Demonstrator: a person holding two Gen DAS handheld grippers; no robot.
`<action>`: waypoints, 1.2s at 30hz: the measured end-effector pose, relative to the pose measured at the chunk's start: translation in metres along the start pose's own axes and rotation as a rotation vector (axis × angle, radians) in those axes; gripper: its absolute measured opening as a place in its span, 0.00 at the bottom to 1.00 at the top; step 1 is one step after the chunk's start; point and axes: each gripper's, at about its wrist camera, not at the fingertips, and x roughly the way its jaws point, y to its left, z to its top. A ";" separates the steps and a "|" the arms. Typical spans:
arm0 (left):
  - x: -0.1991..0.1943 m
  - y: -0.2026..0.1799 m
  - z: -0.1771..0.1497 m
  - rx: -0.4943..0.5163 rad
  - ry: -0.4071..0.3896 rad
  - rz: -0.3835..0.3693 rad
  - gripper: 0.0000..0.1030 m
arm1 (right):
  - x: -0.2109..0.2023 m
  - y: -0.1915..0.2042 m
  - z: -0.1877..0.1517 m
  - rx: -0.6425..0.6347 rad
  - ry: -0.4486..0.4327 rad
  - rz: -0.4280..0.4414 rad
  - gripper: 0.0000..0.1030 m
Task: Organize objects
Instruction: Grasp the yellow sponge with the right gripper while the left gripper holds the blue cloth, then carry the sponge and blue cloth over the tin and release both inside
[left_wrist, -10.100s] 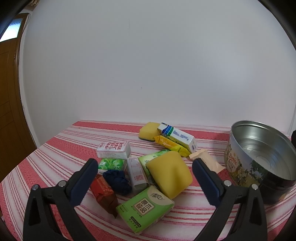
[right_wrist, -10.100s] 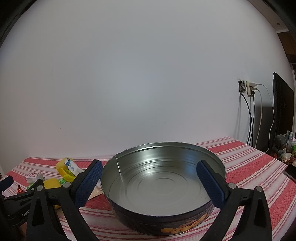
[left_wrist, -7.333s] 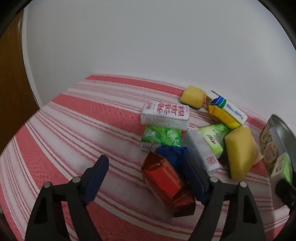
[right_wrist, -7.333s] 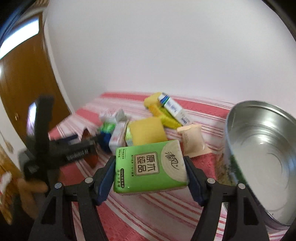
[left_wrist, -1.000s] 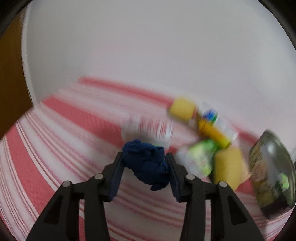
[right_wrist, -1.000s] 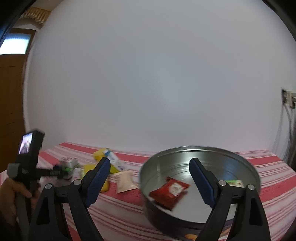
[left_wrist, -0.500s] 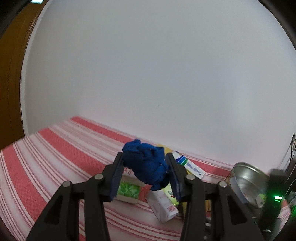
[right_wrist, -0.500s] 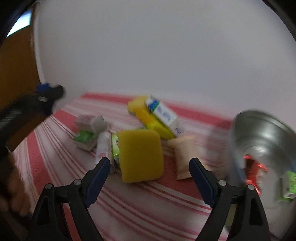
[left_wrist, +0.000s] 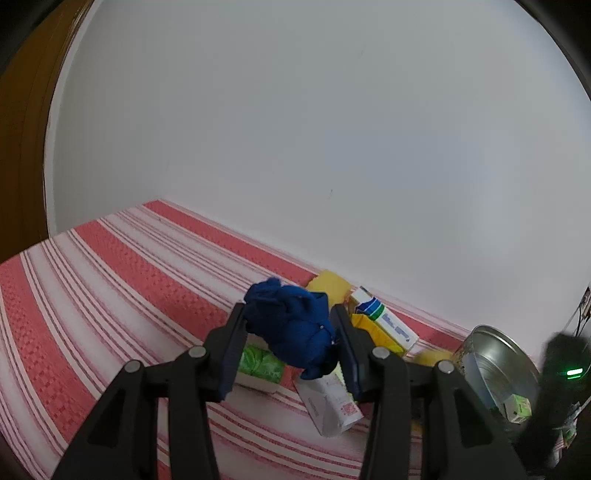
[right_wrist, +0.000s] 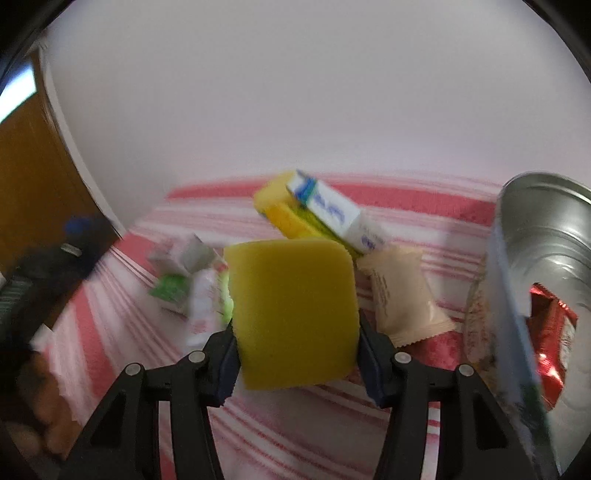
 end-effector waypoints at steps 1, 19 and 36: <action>0.005 0.003 0.000 -0.003 0.004 0.003 0.44 | -0.014 -0.002 0.001 0.014 -0.053 0.046 0.55; 0.000 -0.027 -0.011 0.117 -0.051 -0.036 0.44 | -0.124 -0.031 -0.015 -0.012 -0.362 -0.027 0.56; -0.017 -0.097 -0.027 0.249 -0.075 -0.126 0.44 | -0.196 -0.105 -0.032 -0.038 -0.510 -0.290 0.56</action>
